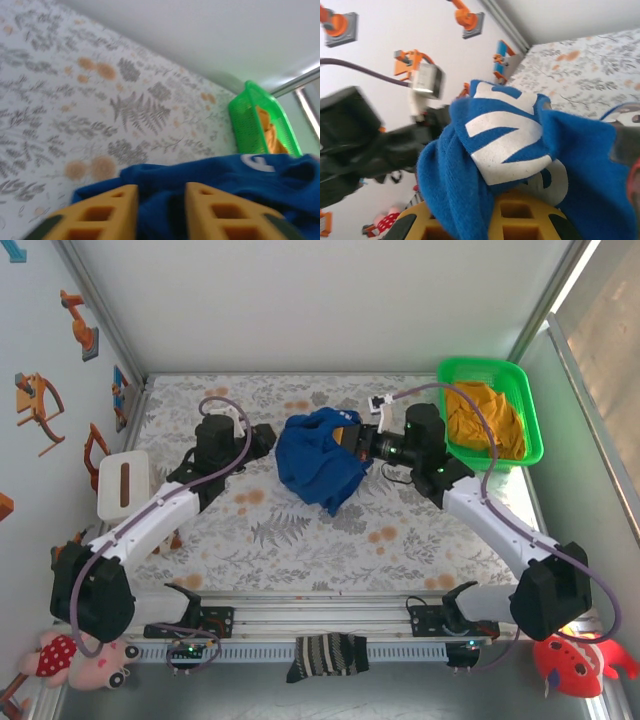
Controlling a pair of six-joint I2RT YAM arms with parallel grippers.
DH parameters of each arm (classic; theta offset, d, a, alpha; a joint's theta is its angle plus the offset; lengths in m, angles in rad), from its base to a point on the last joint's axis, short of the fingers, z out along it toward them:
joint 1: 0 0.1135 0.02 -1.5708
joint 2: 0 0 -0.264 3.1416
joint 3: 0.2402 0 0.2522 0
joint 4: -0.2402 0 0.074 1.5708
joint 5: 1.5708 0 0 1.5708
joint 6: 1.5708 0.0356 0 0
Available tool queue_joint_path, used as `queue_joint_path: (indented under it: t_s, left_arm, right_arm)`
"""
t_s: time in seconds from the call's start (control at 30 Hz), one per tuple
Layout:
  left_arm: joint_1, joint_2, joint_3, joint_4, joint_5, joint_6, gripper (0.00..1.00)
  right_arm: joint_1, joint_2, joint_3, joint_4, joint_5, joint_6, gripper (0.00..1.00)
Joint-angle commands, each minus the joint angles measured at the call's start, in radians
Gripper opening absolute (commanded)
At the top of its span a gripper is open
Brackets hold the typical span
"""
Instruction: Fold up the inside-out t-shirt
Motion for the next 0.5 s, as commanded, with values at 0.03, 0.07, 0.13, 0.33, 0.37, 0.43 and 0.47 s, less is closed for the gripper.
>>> queue_joint_path:
  t_s: [0.03, 0.07, 0.13, 0.33, 0.37, 0.43, 0.47]
  left_arm:
    - [0.002, -0.034, -0.044, -0.007, 0.009, -0.008, 0.76]
    - [-0.005, -0.061, -0.053, -0.010, 0.000, -0.010, 0.79]
    - [-0.028, -0.112, -0.067, -0.009, -0.025, -0.008, 0.81]
    - [-0.157, -0.178, -0.057, 0.019, -0.055, 0.092, 0.80]
    - [-0.186, -0.168, -0.049, 0.024, -0.053, 0.126, 0.80]
    - [-0.227, -0.143, -0.031, 0.025, -0.060, 0.178, 0.80]
    - [-0.241, -0.127, -0.022, 0.030, -0.057, 0.199, 0.79]
  right_arm:
    - [-0.047, 0.035, -0.073, 0.241, -0.176, 0.102, 0.00]
    - [-0.054, 0.041, -0.081, 0.264, -0.188, 0.114, 0.00]
    - [-0.058, 0.052, -0.089, 0.278, -0.200, 0.118, 0.00]
    - [-0.058, 0.086, -0.104, 0.292, -0.214, 0.126, 0.00]
    - [-0.057, 0.091, -0.107, 0.295, -0.215, 0.131, 0.00]
    - [-0.058, 0.094, -0.110, 0.295, -0.214, 0.131, 0.00]
    - [-0.057, 0.094, -0.111, 0.293, -0.215, 0.132, 0.00]
